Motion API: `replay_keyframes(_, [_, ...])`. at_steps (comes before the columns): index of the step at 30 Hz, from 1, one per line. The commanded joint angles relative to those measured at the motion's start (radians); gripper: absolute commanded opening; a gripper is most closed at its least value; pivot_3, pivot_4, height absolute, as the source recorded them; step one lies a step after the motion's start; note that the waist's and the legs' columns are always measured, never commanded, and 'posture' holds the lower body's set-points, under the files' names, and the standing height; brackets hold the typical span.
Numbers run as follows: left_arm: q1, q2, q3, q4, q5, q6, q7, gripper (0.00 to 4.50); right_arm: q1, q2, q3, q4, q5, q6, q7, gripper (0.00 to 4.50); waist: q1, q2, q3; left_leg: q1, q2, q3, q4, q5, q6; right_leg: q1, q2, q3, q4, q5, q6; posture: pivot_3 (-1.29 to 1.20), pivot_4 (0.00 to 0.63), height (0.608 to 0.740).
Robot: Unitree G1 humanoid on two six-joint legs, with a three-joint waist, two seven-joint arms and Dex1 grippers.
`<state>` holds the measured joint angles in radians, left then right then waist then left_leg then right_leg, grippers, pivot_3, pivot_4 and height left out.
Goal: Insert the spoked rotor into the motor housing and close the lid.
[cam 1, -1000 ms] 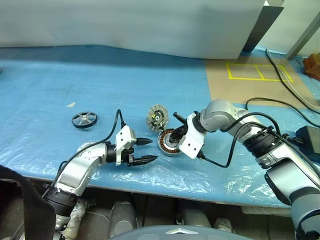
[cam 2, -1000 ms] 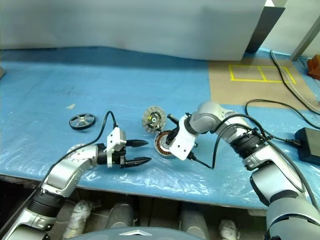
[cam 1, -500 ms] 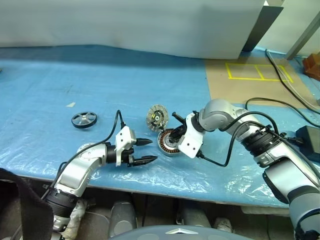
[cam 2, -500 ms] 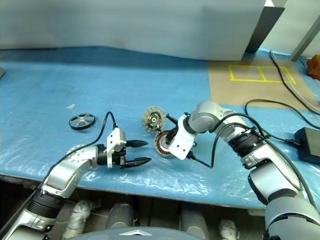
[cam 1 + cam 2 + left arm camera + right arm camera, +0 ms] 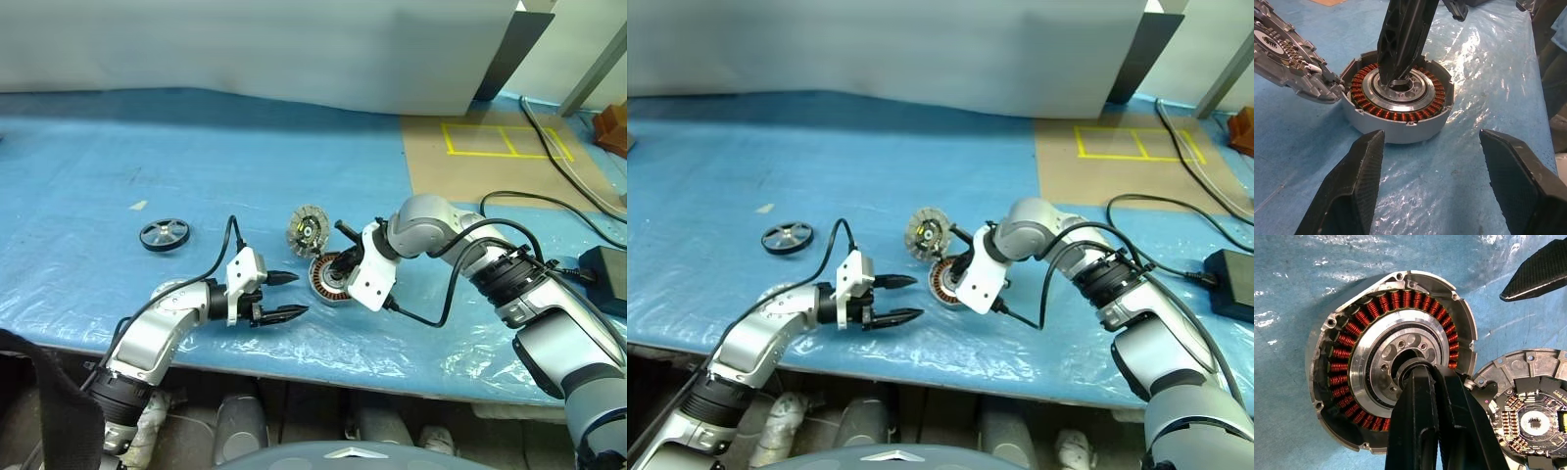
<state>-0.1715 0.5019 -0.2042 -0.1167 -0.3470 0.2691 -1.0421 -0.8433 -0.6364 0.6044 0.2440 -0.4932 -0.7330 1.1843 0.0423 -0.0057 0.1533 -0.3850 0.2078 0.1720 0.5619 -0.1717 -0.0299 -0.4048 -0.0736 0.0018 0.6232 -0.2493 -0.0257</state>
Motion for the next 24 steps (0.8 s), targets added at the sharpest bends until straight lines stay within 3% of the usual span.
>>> replay_keyframes(1, [-0.003, 0.0, 0.007, -0.026, -0.005, -0.013, -0.004, 3.28, -0.005, -0.004, 0.004, -0.034, 0.014, -0.001, 0.006, 0.03, 0.0, 0.0, 0.0, 0.0, 0.0, 0.0, 0.0, 0.0, 0.0, 0.0, 0.0, 0.0, 0.0, 0.0, 0.0, 0.0, 0.15, 0.74])
replay_keyframes(2, [-0.003, 0.001, 0.007, -0.025, -0.005, -0.013, -0.004, 3.28, -0.004, -0.003, 0.004, -0.035, 0.015, 0.0, 0.007, 0.03, 0.0, 0.0, 0.0, 0.0, 0.0, 0.0, 0.0, 0.0, 0.0, 0.0, 0.0, 0.0, 0.0, 0.0, 0.0, 0.0, 0.15, 0.74])
replay_keyframes(5, [-0.005, 0.001, 0.008, -0.024, -0.006, -0.012, -0.004, 3.28, -0.006, -0.001, 0.005, -0.03, 0.015, -0.001, 0.007, 0.68, 0.0, 0.0, 0.0, 0.0, 0.0, 0.0, 0.0, 0.0, 0.0, 0.0, 0.0, 0.0, 0.0, 0.0, 0.0, 0.0, 0.15, 0.74])
replay_keyframes(10, [-0.006, 0.003, 0.009, -0.024, -0.007, -0.01, -0.006, 3.28, -0.008, -0.003, 0.004, -0.031, 0.012, 0.003, 0.003, 2.28, 0.0, 0.0, 0.0, 0.0, 0.0, 0.0, 0.0, 0.0, 0.0, 0.0, 0.0, 0.0, 0.0, 0.0, 0.0, 0.0, 0.15, 0.74])
replay_keyframes(24, [-0.01, 0.004, 0.01, -0.021, -0.01, -0.009, -0.013, 3.28, -0.013, -0.006, -0.008, -0.041, 0.022, 0.022, -0.002, 2.28, 0.001, -0.001, 0.0, 0.0, 0.0, 0.0, 0.0, 0.0, 0.0, 0.0, 0.0, 0.0, 0.0, 0.0, 0.0, 0.0, 0.15, 0.74])
